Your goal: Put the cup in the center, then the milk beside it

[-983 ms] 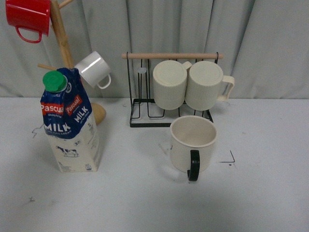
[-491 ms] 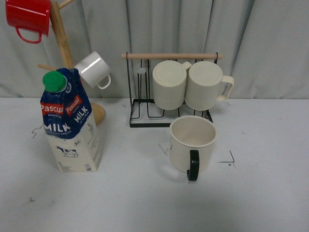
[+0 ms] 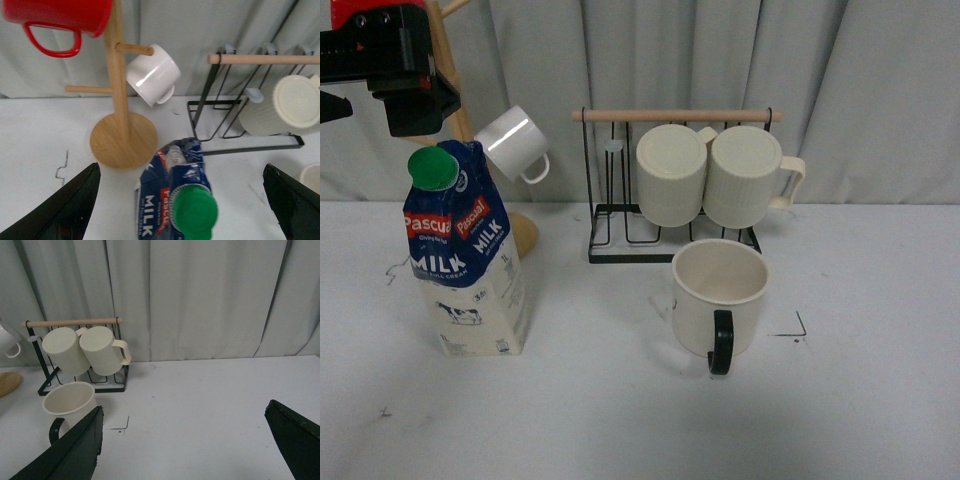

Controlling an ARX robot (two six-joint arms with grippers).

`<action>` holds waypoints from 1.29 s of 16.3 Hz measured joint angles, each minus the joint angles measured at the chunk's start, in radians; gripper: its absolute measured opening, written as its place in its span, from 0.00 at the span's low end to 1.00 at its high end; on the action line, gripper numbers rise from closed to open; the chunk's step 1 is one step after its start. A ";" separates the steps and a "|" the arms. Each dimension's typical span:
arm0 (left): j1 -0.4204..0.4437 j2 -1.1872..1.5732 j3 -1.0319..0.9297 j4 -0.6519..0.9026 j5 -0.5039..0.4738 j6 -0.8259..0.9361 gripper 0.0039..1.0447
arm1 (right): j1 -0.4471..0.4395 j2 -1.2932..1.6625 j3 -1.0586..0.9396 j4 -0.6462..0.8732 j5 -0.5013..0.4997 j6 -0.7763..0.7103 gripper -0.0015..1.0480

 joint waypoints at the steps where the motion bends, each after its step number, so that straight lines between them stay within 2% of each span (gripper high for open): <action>1: 0.012 0.019 0.008 0.003 -0.017 0.010 0.94 | 0.000 0.000 0.000 0.000 0.000 0.000 0.94; 6: 0.003 0.079 0.008 0.039 0.000 -0.038 0.94 | 0.000 0.000 0.000 0.000 0.000 0.000 0.94; 11: -0.018 0.109 -0.005 0.068 -0.023 -0.052 0.94 | 0.000 0.000 0.000 0.000 0.000 0.000 0.94; 21: -0.056 0.275 -0.057 0.195 -0.161 0.079 0.94 | 0.000 0.000 0.000 0.000 0.000 0.000 0.94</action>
